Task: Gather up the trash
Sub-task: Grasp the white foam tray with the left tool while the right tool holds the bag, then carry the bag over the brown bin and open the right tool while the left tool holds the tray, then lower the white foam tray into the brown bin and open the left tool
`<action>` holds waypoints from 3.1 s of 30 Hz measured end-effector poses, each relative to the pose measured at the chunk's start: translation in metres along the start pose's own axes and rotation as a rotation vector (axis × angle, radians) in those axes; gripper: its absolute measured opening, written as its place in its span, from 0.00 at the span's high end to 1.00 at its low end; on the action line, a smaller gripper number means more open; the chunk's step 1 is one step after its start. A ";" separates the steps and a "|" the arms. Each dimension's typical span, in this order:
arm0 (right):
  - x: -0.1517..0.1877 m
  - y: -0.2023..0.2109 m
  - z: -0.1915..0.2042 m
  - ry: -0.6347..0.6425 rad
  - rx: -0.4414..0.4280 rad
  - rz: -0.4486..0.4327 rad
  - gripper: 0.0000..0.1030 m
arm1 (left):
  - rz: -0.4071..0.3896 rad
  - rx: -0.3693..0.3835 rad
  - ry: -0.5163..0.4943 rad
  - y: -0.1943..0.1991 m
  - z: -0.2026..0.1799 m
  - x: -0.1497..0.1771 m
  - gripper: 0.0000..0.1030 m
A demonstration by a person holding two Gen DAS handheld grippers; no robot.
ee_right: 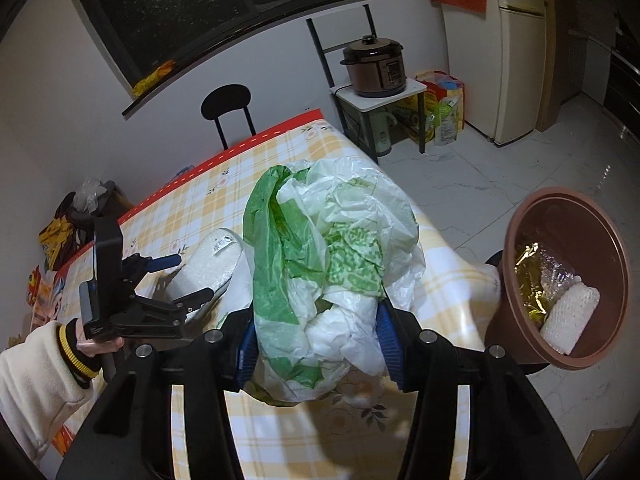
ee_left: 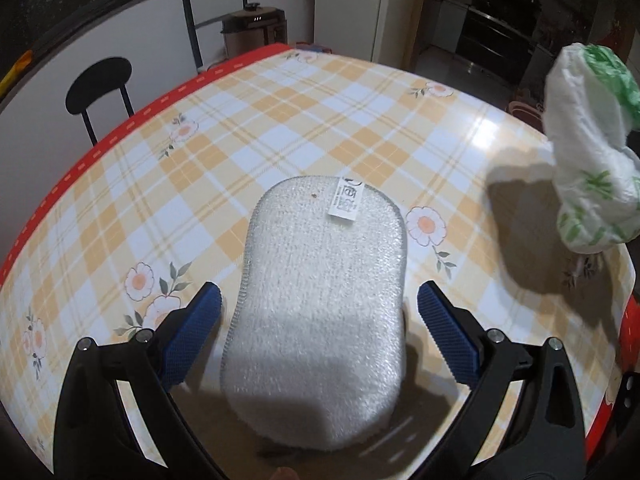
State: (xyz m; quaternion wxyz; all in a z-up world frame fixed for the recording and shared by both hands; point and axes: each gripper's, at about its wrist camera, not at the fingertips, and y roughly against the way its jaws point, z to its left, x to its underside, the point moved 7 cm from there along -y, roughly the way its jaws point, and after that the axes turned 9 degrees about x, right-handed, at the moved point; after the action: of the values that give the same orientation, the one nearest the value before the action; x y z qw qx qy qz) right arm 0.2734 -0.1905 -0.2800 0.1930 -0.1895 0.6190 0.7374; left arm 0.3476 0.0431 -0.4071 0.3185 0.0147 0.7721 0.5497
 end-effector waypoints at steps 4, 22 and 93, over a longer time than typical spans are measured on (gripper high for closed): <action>0.003 0.004 -0.014 -0.021 0.008 -0.003 0.51 | 0.026 0.005 0.016 -0.009 0.003 0.002 0.06; -0.002 0.020 -0.026 -0.032 -0.071 -0.036 0.51 | -0.115 -0.046 0.138 0.054 -0.016 0.005 0.14; -0.103 0.130 -0.359 -0.097 0.038 -0.194 0.05 | -0.406 0.063 0.159 0.081 -0.389 -0.189 0.14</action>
State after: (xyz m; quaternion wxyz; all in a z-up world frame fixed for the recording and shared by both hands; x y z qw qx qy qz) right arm 0.3078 -0.5703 -0.1753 0.2969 -0.2089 0.6014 0.7117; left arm 0.2738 -0.3223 -0.1730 0.3601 -0.1745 0.7988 0.4492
